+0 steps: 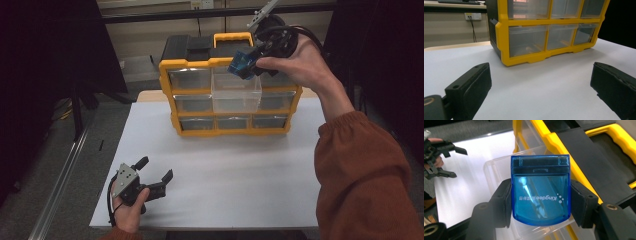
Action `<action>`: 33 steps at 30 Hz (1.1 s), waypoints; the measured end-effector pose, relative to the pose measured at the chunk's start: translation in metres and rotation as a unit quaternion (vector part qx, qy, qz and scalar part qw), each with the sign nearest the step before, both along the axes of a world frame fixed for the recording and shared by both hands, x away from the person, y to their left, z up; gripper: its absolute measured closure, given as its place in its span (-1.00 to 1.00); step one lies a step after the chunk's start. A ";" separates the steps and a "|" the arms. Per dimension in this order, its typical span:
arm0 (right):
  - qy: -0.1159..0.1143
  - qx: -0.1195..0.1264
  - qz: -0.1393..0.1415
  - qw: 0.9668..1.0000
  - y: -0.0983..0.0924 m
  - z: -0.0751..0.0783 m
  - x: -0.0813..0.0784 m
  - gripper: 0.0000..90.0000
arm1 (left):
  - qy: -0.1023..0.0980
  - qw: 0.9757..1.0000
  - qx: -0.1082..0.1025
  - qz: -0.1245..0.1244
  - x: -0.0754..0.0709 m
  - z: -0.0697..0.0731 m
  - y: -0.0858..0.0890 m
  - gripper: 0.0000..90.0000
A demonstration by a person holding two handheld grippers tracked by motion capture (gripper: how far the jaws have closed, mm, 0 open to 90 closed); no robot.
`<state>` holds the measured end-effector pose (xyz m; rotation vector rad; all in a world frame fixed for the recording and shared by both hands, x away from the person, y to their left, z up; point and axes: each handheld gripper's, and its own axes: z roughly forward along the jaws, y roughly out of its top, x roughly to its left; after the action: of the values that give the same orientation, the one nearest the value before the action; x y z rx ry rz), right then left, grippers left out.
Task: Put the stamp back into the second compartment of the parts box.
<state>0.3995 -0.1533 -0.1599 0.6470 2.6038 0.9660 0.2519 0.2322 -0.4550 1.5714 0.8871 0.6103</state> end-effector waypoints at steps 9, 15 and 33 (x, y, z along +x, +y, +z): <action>0.058 -0.058 -0.012 0.997 0.015 -0.008 0.021 -0.06 | 0.002 1.000 0.009 0.000 0.000 0.000 0.001 -0.92; 0.076 -0.061 -0.002 0.995 0.018 -0.014 0.024 -0.06 | 0.002 1.000 0.017 -0.001 0.000 0.000 0.000 -0.92; 0.087 -0.064 0.001 0.994 0.020 -0.019 0.017 -0.06 | 0.001 1.000 0.026 0.002 0.000 -0.001 -0.001 -0.92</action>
<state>0.4160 -0.1334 -0.1784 0.7244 2.7904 0.7660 0.2520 0.2308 -0.4556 1.6169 0.8815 0.6384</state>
